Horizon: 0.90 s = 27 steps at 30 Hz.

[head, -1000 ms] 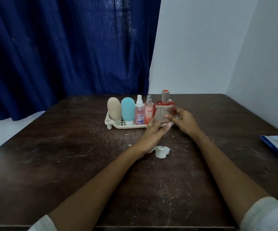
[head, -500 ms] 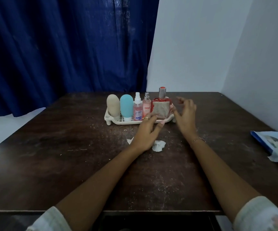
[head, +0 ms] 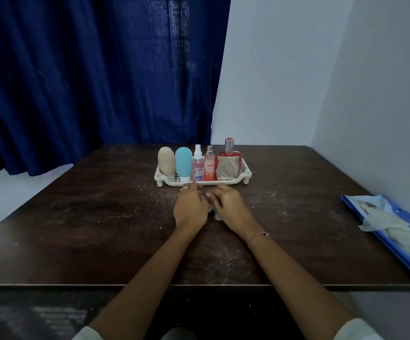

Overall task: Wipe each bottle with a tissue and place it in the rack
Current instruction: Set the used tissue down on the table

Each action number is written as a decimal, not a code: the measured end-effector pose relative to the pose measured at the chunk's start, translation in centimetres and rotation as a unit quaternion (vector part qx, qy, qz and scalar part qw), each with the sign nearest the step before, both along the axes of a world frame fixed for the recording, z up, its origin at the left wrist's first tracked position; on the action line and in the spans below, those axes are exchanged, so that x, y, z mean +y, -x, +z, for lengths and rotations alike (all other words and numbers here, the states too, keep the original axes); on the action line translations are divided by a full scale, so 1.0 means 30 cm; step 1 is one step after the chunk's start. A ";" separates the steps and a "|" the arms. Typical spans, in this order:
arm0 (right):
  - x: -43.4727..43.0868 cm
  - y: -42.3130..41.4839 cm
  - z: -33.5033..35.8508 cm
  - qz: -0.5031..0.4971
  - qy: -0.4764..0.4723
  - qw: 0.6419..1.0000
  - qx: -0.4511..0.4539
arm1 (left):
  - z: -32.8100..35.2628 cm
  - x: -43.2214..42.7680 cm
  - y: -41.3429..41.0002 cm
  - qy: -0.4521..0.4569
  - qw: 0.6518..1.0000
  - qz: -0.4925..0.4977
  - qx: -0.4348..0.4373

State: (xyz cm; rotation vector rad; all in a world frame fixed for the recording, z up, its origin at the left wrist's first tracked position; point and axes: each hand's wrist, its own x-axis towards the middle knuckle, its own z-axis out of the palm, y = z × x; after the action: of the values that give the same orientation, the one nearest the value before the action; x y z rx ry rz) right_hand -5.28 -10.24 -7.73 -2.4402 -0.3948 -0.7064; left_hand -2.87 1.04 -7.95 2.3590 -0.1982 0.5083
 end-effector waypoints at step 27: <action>-0.155 0.092 0.046 -0.108 -0.045 0.993 0.010 | -0.030 0.019 0.075 -0.141 0.987 0.029 0.070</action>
State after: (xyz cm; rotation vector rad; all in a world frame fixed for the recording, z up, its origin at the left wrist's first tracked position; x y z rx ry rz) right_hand -8.05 -14.88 -6.34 -2.4250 -0.0901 -0.7713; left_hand -5.11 1.62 -8.86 2.6731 -0.1447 0.3588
